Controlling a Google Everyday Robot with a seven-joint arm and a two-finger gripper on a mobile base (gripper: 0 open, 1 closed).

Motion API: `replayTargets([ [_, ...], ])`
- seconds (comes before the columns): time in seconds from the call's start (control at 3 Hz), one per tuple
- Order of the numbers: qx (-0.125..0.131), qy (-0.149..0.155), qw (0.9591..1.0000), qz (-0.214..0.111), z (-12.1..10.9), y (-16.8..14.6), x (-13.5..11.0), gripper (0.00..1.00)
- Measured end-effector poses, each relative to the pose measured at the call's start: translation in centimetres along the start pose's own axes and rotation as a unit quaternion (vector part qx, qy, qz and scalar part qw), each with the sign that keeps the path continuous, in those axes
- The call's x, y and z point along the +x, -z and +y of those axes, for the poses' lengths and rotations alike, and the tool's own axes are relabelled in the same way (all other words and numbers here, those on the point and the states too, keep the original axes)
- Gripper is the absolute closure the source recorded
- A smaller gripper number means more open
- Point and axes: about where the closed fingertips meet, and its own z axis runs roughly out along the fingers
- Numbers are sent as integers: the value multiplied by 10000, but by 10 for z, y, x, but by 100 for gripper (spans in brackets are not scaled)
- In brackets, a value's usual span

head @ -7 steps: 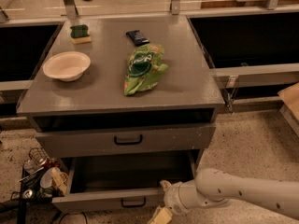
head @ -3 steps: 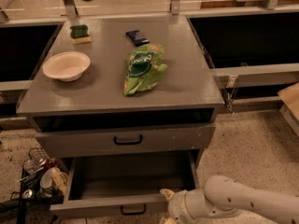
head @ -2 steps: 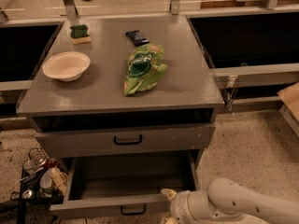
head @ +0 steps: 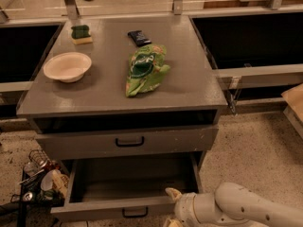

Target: Open middle drawer

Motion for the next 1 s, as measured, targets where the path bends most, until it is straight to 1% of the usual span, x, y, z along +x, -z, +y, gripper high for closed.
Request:
replayTargets([
  [0.33,-70,-209,9997,-46,-33,-14,-3,0],
  [0.67,-70,-209,9997,-46,-33,-14,-3,0],
  [1.0,130,-78,9994,300,-27,-28,8,0],
])
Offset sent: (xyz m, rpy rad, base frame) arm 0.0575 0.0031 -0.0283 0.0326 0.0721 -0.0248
